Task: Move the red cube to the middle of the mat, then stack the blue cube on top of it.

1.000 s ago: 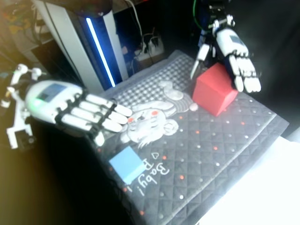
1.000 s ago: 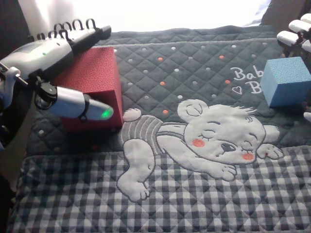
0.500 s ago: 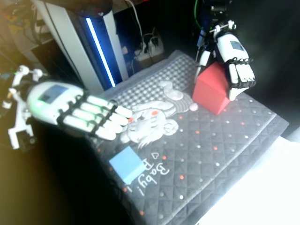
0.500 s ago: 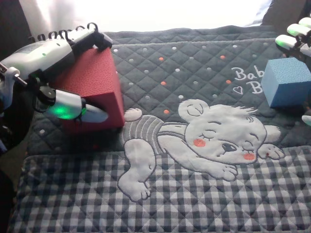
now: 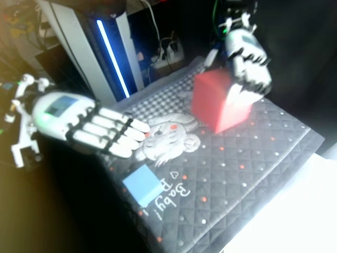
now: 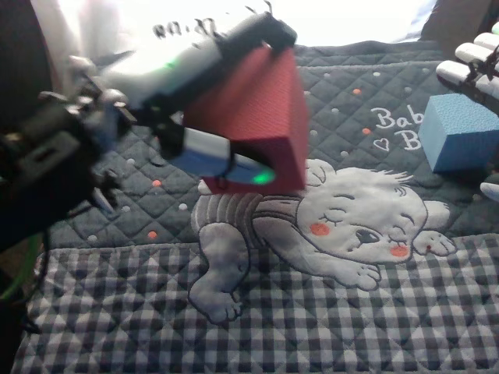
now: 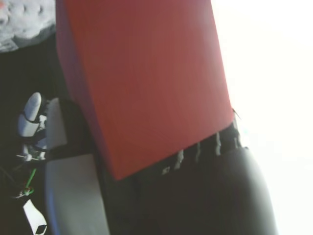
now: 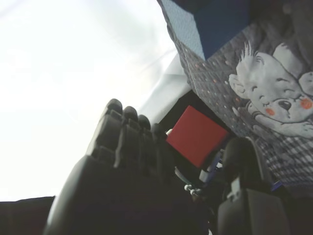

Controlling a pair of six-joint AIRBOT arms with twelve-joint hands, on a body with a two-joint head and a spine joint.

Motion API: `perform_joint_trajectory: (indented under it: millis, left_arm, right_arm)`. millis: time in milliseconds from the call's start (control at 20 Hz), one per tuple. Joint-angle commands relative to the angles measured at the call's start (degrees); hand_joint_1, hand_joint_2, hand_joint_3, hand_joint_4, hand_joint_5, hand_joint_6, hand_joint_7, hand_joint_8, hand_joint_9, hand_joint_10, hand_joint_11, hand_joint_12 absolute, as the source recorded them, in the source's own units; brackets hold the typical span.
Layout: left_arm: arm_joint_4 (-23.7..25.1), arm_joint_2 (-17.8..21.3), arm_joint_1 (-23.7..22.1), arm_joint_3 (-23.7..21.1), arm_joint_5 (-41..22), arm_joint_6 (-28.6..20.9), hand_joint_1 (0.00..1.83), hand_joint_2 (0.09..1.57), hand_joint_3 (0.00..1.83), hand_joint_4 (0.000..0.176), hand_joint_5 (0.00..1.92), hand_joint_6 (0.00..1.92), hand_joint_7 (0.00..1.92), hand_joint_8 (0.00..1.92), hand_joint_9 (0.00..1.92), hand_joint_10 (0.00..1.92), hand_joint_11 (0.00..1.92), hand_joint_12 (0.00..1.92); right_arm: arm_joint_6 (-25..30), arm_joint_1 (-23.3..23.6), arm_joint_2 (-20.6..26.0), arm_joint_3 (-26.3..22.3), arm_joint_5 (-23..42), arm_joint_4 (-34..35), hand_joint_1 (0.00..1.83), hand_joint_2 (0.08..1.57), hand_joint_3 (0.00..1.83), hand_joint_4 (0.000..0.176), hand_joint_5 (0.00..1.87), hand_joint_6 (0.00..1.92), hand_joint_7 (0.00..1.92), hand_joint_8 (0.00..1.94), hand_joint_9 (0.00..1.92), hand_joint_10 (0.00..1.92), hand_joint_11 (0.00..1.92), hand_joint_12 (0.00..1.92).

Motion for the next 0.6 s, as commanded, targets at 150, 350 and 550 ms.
perform_joint_trajectory:
  millis: [150,350,550]
  left_arm:
    - [0.8,-4.2,-1.5,3.5,-1.2,-3.8,1.06,1.05,0.0,0.005,0.07,1.14,0.11,1.09,0.0,1.31,0.0,1.6]
    - [1.2,-4.5,-1.1,3.4,-0.6,-3.9,0.65,0.9,0.0,0.145,0.0,0.0,0.0,0.0,0.0,0.0,0.0,0.02]
    - [1.8,-3.7,0.4,2.8,-4.3,-6.3,0.66,0.91,0.0,0.176,0.0,0.0,0.0,0.0,0.0,0.0,0.0,0.0]
  right_arm:
    - [-0.2,0.2,0.2,0.4,7.1,0.7,0.55,1.33,0.0,0.007,0.0,0.0,0.0,0.0,0.0,0.0,0.0,0.21]
    - [0.5,0.2,0.2,0.5,7.2,0.7,0.55,1.34,0.0,0.012,0.0,0.0,0.0,0.0,0.0,0.0,0.0,0.27]
    - [2.5,0.2,0.2,1.2,7.6,0.7,0.63,1.29,0.0,0.004,0.0,0.0,0.0,0.0,0.0,0.0,0.0,0.12]
